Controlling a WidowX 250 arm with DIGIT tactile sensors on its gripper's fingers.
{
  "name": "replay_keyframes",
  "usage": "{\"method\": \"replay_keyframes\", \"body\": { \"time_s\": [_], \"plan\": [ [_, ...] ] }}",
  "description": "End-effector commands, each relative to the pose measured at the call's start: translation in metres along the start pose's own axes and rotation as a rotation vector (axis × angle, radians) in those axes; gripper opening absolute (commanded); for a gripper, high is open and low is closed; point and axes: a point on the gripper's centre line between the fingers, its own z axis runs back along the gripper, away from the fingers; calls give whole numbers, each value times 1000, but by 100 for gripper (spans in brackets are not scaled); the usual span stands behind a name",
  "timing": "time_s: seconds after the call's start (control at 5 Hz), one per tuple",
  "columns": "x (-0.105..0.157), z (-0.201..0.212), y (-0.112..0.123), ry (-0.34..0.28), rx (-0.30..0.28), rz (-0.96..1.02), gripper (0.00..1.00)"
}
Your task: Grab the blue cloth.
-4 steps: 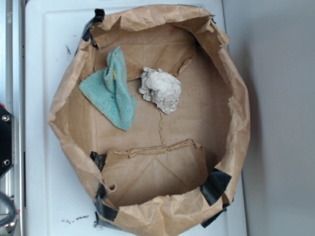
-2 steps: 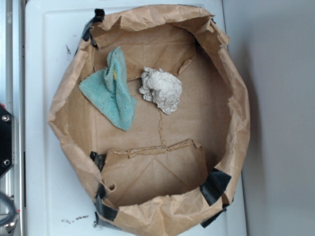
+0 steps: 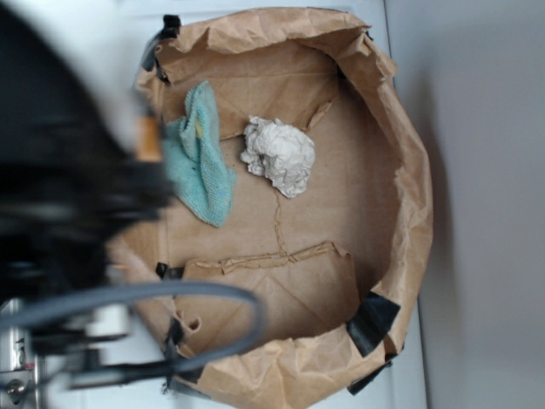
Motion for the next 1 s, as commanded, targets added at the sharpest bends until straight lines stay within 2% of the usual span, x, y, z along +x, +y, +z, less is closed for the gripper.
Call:
{"method": "replay_keyframes", "body": {
  "time_s": [0.0,0.6,0.8],
  "plan": [
    [59,-69,45,-53,20,-233,100],
    [59,-69,45,-53,20,-233,100],
    [52,-120,48,-70,108,-318,100]
  ]
}}
